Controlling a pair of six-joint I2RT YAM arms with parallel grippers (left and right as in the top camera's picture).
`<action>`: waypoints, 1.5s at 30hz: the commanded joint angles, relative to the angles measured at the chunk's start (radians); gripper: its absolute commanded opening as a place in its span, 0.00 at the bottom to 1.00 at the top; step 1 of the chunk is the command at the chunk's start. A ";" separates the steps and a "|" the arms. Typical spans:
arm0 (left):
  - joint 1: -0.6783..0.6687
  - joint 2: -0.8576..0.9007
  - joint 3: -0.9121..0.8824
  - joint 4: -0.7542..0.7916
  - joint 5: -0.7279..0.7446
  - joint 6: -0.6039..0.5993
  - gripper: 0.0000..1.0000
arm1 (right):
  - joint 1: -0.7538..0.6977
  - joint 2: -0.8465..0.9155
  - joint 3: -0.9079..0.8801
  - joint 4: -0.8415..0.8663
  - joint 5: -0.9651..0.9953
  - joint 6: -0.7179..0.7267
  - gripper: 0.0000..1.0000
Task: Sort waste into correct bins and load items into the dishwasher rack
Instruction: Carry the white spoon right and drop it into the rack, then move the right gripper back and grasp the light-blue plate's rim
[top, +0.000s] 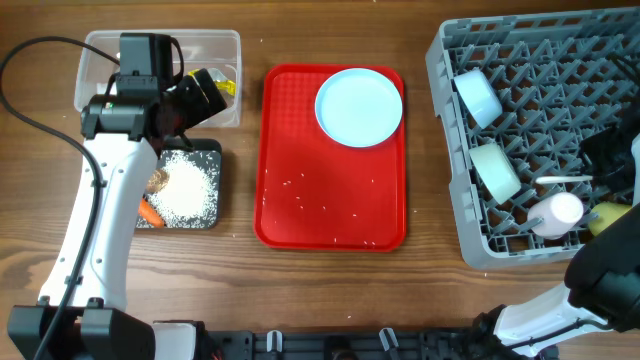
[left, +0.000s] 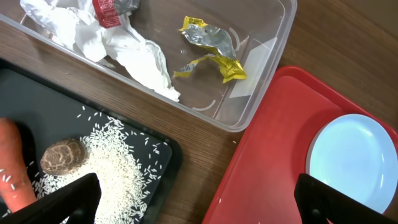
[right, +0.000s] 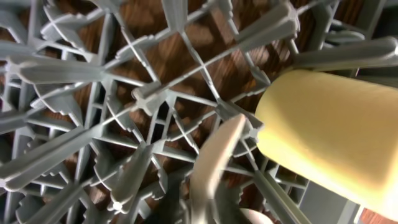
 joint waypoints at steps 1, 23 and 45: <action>0.002 -0.003 0.006 0.002 -0.006 -0.009 1.00 | -0.003 -0.017 -0.001 0.005 0.014 0.019 0.61; 0.002 -0.003 0.006 0.002 -0.006 -0.009 1.00 | -0.001 -0.313 0.132 -0.027 -0.243 -0.352 0.86; 0.002 -0.003 0.006 0.002 -0.006 -0.009 1.00 | 0.758 -0.095 0.132 0.119 -0.366 -0.120 0.70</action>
